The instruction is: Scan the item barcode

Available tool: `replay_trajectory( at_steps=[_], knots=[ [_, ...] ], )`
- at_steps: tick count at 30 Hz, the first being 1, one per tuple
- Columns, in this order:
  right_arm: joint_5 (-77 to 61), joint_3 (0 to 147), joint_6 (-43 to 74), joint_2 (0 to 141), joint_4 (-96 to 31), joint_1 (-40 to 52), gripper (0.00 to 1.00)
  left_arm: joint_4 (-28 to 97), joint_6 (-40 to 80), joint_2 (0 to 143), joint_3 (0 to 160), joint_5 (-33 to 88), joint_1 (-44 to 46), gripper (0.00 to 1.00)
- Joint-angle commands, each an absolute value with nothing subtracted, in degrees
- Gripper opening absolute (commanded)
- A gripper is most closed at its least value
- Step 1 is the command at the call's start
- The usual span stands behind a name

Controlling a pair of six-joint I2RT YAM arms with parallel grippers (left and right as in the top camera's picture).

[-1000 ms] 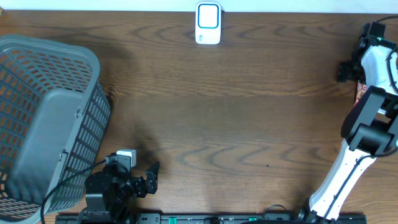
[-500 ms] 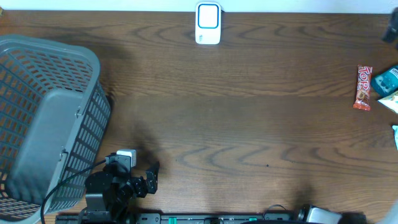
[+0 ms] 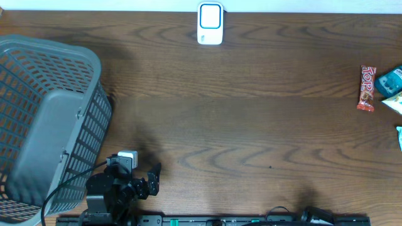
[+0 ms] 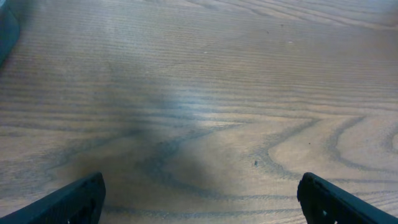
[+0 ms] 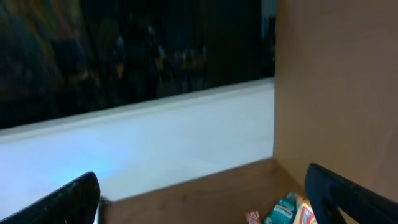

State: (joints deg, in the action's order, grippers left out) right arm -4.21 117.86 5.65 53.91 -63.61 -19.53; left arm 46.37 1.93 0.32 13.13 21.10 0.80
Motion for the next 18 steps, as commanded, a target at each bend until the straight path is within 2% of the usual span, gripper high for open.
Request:
replay_trajectory(
  at_steps=[1, 6, 10, 13, 18],
  knots=[
    [-4.2, 117.5, 5.5, 49.2, -69.4, -19.4, 0.99, 49.0, 2.4, 0.2, 12.4, 21.8, 0.6, 0.98],
    [-4.3, 115.0, 7.1, 41.5, -75.9, -17.0, 0.99, 49.0, 2.4, 0.2, 12.4, 21.8, 0.6, 0.98],
    [-2.7, 105.2, 7.0, 33.0, -75.5, -13.9, 0.99, 49.0, 2.4, 0.2, 12.4, 21.9, 0.6, 0.98],
    [-1.5, 93.7, 7.0, 26.1, -71.2, -12.4, 0.99, 49.0, 2.4, 0.2, 12.4, 21.9, 0.6, 0.98],
    [-1.6, 69.5, 7.3, 14.7, -54.8, -10.5, 0.99, 49.0, 2.4, 0.2, 12.4, 21.8, 0.6, 0.98]
  ],
)
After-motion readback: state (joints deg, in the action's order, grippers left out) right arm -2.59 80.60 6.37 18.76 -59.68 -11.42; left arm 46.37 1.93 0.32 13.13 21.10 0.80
